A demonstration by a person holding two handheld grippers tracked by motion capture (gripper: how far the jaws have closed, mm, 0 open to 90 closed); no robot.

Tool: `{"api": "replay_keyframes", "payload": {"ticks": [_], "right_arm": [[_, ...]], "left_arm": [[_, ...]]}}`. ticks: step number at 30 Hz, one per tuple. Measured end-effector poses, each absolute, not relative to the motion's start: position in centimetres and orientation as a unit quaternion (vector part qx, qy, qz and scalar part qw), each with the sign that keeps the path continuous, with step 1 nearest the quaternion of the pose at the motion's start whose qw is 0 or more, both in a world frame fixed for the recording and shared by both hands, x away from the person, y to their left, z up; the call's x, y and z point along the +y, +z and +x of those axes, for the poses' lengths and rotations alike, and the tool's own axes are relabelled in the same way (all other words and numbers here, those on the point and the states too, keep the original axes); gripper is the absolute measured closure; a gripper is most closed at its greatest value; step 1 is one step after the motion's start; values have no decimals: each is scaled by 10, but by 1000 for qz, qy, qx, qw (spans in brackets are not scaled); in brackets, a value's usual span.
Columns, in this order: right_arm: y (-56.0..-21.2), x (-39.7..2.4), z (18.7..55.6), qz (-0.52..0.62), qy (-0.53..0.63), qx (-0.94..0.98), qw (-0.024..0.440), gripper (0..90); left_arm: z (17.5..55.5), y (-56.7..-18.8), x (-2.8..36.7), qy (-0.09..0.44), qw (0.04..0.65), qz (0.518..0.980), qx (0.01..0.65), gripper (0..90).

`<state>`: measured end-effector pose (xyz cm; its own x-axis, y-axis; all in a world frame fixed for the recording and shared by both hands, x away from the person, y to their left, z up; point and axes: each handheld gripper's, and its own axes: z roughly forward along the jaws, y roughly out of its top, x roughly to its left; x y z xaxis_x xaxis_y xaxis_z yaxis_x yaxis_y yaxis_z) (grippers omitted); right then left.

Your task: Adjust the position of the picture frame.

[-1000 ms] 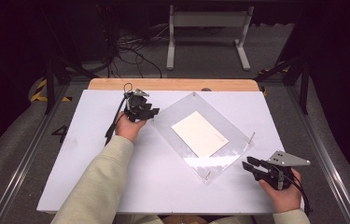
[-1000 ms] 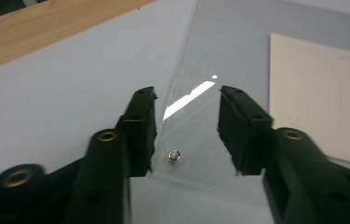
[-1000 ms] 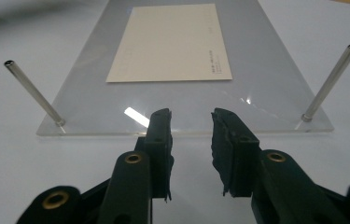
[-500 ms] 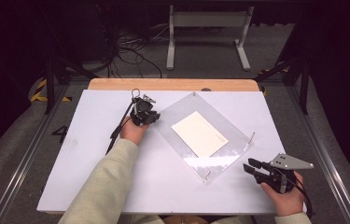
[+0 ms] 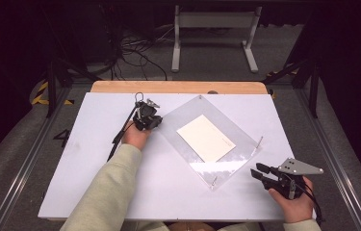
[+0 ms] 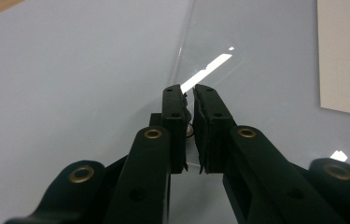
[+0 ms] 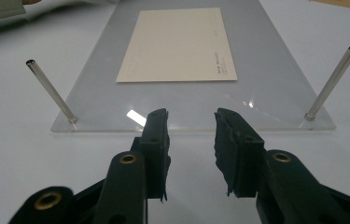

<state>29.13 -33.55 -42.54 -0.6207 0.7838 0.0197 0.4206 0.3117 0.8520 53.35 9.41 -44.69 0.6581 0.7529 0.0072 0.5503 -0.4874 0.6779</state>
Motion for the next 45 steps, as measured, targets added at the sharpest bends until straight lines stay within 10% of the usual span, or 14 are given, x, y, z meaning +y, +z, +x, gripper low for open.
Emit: {"api": "replay_keyframes", "payload": {"ticks": [16, 45], "right_arm": [[-426, -335, 292, 386, 443, 784, 203, 634], [-426, -336, 258, 373, 447, 792, 186, 626]], "left_arm": [[528, -443, 98, 140, 310, 870, 356, 845], [395, -439, 130, 102, 280, 927, 229, 844]]}}
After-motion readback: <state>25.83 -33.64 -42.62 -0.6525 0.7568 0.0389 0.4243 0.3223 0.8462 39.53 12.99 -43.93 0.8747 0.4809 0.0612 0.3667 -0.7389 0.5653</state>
